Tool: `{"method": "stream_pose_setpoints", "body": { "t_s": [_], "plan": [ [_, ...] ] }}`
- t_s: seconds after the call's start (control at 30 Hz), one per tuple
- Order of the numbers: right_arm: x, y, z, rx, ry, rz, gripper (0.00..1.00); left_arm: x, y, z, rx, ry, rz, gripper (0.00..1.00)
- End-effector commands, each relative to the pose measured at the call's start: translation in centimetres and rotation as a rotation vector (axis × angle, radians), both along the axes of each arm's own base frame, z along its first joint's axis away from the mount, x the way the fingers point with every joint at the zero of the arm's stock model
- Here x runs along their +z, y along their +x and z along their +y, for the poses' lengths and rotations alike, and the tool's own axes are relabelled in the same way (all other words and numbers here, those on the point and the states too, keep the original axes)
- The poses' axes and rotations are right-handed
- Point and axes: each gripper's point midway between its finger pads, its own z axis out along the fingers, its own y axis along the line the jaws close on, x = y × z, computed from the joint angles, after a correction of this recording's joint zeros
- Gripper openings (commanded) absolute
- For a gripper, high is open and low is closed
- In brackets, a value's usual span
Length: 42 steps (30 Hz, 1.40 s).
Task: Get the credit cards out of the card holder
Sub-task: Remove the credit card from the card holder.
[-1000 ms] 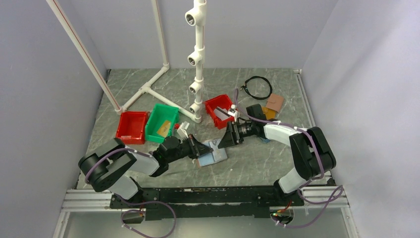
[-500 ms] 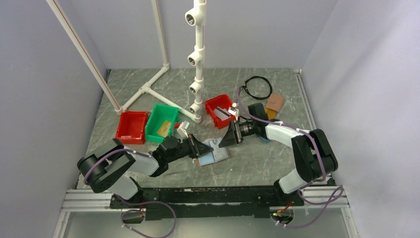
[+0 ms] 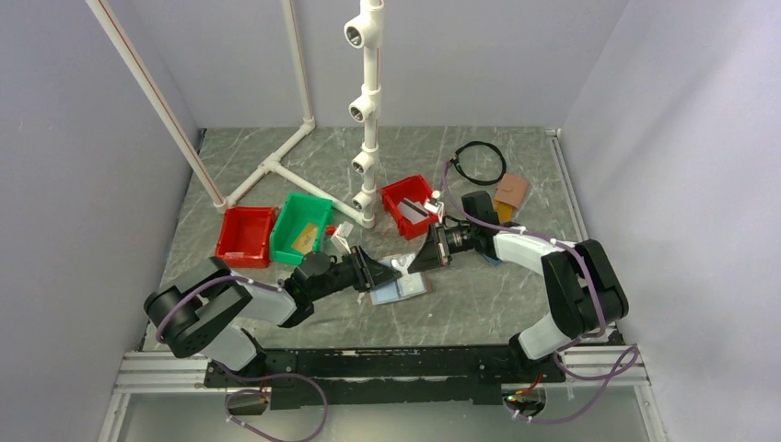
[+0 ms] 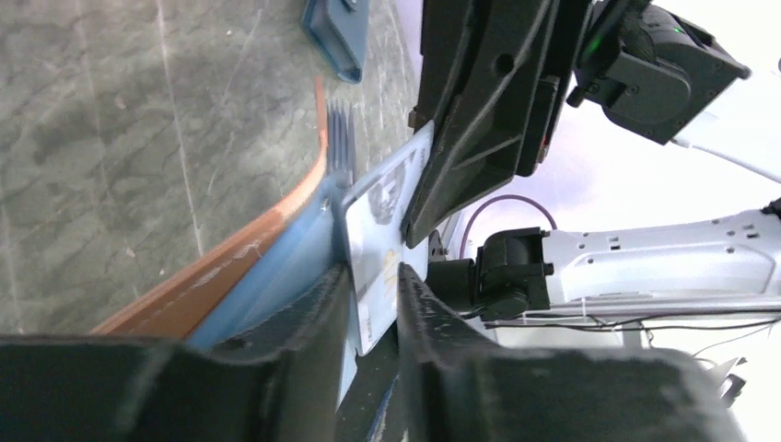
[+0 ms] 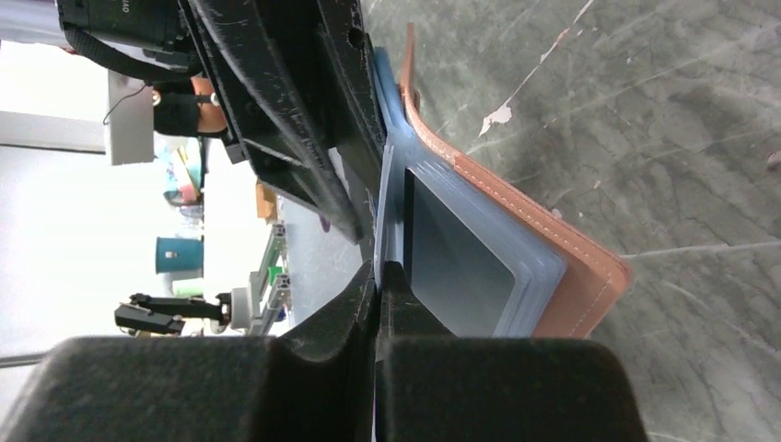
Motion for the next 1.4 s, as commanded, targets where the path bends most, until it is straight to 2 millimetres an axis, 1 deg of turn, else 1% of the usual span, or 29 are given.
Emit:
{"method": "stream_pose_setpoints", "body": {
  "t_s": [0.0,0.03,0.07,0.1,0.27,0.43,0.5,0.6,0.73,0.77,0.83,0.9,0.93,0.97,1.0,1.07,1.13,1.2,1.3,1.33,1.37],
  "plan": [
    [2.4,-0.5,0.3,0.055,0.090,-0.062,0.00,3.5,0.3,-0.8,-0.021,-0.109,-0.093,0.37],
    [2.7,-0.6,0.3,0.059,0.103,-0.047,0.00,3.5,0.1,-0.7,-0.022,-0.112,-0.094,0.47],
    [3.0,-0.7,0.3,0.066,0.120,-0.050,0.00,3.6,0.1,-0.7,-0.026,-0.115,-0.100,0.50],
    [3.3,-0.8,0.3,0.072,0.129,-0.049,0.00,3.6,0.0,-0.7,-0.031,-0.116,-0.105,0.51],
    [4.6,-1.3,0.2,0.096,0.171,-0.056,0.00,3.6,0.0,-0.9,-0.037,-0.110,-0.099,0.51],
    [5.1,-1.6,0.1,0.102,0.186,-0.053,0.00,3.8,0.1,-1.2,-0.044,-0.127,-0.094,0.47],
    [4.9,-1.6,0.1,0.102,0.184,-0.046,0.00,4.1,0.2,-1.4,-0.050,-0.140,-0.093,0.44],
    [4.5,-1.8,0.4,0.106,0.175,-0.035,0.00,4.7,0.1,-1.9,-0.068,-0.168,-0.104,0.32],
    [4.0,-1.8,0.5,0.108,0.158,-0.030,0.00,5.4,0.1,-2.2,-0.083,-0.193,-0.122,0.22],
    [3.9,-1.7,0.5,0.105,0.155,-0.031,0.00,5.7,0.1,-2.2,-0.084,-0.197,-0.130,0.16],
    [3.8,-1.7,0.6,0.101,0.150,-0.033,0.00,5.7,0.0,-2.0,-0.081,-0.192,-0.137,0.00],
    [3.7,-1.3,0.6,0.094,0.138,-0.039,0.00,5.6,0.0,-1.7,-0.073,-0.183,-0.147,0.00],
    [3.5,-1.2,0.5,0.090,0.132,-0.045,0.04,5.5,-0.1,-1.5,-0.069,-0.178,-0.151,0.00],
    [3.4,-1.0,0.4,0.085,0.127,-0.046,0.14,5.3,-0.1,-1.2,-0.061,-0.168,-0.153,0.00],
    [3.3,-0.8,0.3,0.082,0.124,-0.053,0.20,5.1,-0.2,-1.0,-0.054,-0.158,-0.154,0.00],
    [3.1,-0.5,0.0,0.081,0.121,-0.090,0.26,4.6,-0.2,-0.3,-0.040,-0.132,-0.156,0.00],
    [3.0,-0.6,-0.2,0.090,0.121,-0.108,0.26,4.4,-0.5,0.3,-0.039,-0.112,-0.163,0.00],
    [3.0,-0.7,-0.4,0.104,0.127,-0.146,0.22,4.2,-0.7,0.7,-0.047,-0.097,-0.169,0.00],
    [3.4,-0.9,-0.8,0.143,0.171,-0.198,0.20,4.1,-1.0,1.4,-0.055,-0.072,-0.182,0.00],
    [3.6,-0.9,-1.0,0.147,0.179,-0.211,0.23,4.0,-1.0,1.6,-0.057,-0.059,-0.187,0.00],
    [3.7,-1.0,-1.2,0.152,0.187,-0.226,0.28,4.0,-1.1,1.8,-0.060,-0.045,-0.193,0.00]
  ]
}}
